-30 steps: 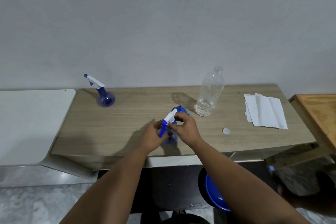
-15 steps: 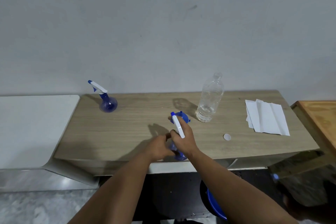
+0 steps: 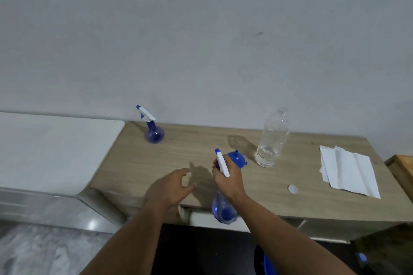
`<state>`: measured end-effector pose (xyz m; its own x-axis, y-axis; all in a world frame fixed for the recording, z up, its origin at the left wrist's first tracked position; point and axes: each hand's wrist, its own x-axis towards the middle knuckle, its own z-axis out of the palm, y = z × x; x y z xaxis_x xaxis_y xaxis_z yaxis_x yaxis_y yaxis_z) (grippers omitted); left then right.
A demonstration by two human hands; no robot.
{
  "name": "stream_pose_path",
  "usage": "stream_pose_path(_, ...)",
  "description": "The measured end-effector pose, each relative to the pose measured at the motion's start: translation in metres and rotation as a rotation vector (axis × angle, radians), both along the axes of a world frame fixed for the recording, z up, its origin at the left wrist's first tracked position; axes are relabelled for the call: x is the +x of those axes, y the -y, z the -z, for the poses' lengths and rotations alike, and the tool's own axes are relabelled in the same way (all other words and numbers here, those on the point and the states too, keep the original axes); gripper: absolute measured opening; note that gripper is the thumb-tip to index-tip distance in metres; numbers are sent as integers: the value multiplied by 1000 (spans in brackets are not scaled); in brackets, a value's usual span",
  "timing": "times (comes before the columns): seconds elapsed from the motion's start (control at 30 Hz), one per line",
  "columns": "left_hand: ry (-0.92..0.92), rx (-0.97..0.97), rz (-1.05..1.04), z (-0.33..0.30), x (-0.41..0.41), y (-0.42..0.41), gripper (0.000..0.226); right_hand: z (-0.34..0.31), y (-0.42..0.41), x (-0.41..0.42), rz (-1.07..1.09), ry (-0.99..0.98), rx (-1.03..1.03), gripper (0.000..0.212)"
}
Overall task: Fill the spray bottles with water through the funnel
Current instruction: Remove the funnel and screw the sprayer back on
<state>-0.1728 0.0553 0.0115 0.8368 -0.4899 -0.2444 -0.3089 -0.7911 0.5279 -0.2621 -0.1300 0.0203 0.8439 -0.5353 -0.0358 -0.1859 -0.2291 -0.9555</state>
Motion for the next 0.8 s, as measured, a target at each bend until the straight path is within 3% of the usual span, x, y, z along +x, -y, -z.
stream_pose_path(0.23,110,53,-97,-9,-8,-24,66,7,-21,4,-150,-130,-4,20)
stream_pose_path(0.3,140,75,-136,-8,-12,-33,72,11,-29,5,-227,-210,-36,13)
stream_pose_path(0.47,209,76,-248,11,-15,-67,84,14,-53,7,-382,-344,-44,24)
stream_pose_path(0.8,232,85,-355,-14,-21,-87,72,0,-79,29,-407,-512,-166,18)
